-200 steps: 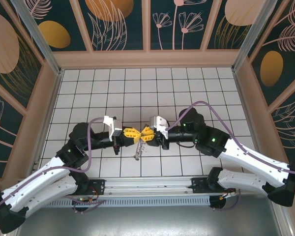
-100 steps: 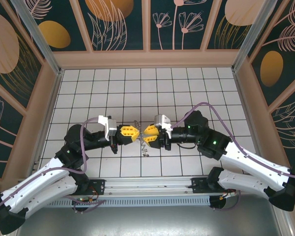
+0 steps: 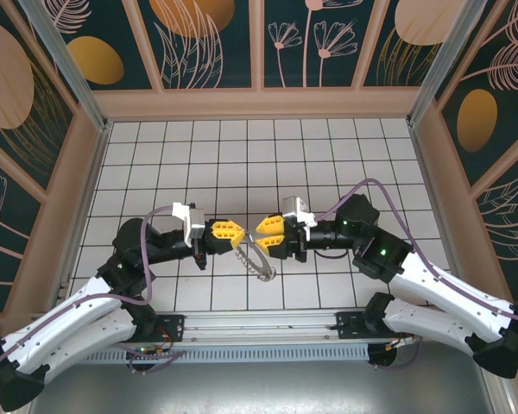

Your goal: Put the keys on the keyring

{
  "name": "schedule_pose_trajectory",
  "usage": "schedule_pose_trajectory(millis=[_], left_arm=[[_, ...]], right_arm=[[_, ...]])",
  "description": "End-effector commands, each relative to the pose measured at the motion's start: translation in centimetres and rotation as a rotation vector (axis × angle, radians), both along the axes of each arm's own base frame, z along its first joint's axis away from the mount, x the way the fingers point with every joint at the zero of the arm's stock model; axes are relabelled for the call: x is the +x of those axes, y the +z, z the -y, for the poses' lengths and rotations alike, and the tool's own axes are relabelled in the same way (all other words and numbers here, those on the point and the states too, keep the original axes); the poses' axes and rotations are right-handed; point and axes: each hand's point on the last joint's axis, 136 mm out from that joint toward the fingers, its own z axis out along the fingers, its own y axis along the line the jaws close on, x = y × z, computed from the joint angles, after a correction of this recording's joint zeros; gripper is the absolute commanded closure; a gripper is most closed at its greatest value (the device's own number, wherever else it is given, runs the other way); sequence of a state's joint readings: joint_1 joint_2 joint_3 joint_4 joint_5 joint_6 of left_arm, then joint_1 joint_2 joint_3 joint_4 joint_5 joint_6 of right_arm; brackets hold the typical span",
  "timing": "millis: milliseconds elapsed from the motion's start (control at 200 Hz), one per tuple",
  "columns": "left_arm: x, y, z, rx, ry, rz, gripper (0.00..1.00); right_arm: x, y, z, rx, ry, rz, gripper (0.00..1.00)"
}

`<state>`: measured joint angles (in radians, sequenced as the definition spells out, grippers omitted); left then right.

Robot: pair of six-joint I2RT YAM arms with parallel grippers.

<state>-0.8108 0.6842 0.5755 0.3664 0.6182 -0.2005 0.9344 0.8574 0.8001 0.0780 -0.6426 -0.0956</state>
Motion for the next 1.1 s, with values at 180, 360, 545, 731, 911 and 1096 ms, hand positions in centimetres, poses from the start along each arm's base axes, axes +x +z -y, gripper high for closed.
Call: schedule_pose_trajectory(millis=[180,360,545,731,911,1096], left_arm=[[-0.5,1.6,-0.4,-0.048,-0.011,0.044,1.00],[-0.5,1.3,-0.2,-0.041,-0.021,0.037,1.00],[-0.5,1.2,-0.1,-0.038,-0.024,0.036,1.00],[-0.5,1.4,-0.1,-0.040,-0.025,0.040,1.00],[-0.5,1.6,-0.1,-0.040,-0.025,0.044,1.00],[-0.5,1.7,0.0,-0.042,-0.032,0.043,1.00]], right_arm=[[0.5,1.0,-0.6,0.032,0.018,0.010,0.84],[1.1,0.5,-1.0,0.017,0.002,0.007,0.91],[1.2,0.4,-1.2,0.012,0.006,0.012,0.94],[1.1,-0.3,-1.0,-0.010,0.003,0.017,0.95],[0.4,0.0,1.0,0.023,-0.042,0.073,0.72],[0.1,0.8,1.4,0.036,-0.040,0.118,0.58]])
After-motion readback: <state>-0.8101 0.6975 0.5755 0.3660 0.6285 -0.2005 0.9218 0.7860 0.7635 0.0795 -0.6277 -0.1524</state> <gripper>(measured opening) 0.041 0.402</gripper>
